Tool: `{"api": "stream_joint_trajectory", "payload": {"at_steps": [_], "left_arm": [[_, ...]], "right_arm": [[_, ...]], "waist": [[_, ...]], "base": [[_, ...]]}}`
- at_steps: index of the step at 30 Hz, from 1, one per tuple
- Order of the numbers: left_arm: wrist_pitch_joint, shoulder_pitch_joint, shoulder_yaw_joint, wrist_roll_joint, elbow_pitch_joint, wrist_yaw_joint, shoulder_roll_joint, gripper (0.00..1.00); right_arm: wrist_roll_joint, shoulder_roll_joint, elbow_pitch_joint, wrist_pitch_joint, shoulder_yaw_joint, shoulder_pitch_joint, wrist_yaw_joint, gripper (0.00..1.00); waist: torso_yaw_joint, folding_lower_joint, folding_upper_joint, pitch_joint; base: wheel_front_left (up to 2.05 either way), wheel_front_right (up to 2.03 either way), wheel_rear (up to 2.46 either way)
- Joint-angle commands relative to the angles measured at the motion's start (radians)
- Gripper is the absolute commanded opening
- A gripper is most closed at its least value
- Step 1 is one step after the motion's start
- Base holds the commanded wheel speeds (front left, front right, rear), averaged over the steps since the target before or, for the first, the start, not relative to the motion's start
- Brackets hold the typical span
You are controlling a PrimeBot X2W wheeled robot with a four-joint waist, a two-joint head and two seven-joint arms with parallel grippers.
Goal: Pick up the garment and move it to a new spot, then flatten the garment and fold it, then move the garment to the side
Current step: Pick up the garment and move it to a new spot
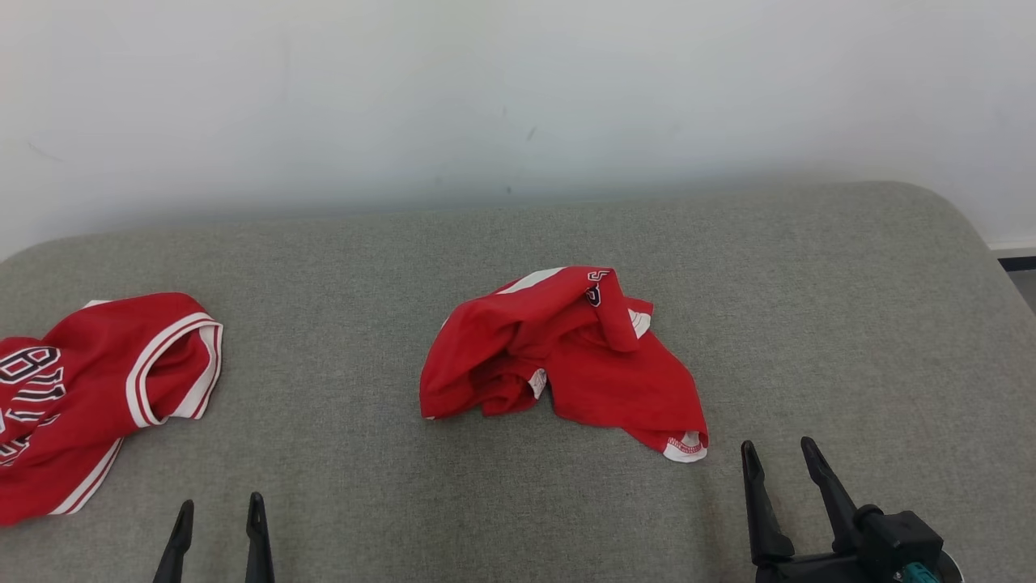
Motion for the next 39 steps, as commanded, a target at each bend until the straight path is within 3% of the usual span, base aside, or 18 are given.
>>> {"api": "stream_joint_trajectory", "payload": {"at_steps": [1, 22, 39], "left_arm": [[-0.001, 0.005, -0.001, 0.012, -0.001, -0.005, -0.003, 1.0], [-0.001, 0.009, -0.01, 0.074, 0.02, -0.02, -0.004, 1.0], [-0.001, 0.002, -0.002, 0.058, 0.026, -0.022, -0.004, 1.0]], "right_arm": [[-0.004, 0.001, 0.002, -0.002, 0.003, 0.004, 0.003, 1.0], [0.005, 0.001, 0.0, -0.002, 0.008, 0.007, 0.003, 1.0], [0.009, 0.001, 0.002, -0.002, 0.014, 0.005, 0.003, 1.0]], "waist": [[-0.001, 0.0, 0.0, 0.0], [-0.005, 0.0, 0.0, -0.004], [-0.005, 0.0, 0.0, -0.008]], "base": [[0.0, 0.0, 0.0], [0.0, 0.0, 0.0], [0.0, 0.0, 0.0]]}}
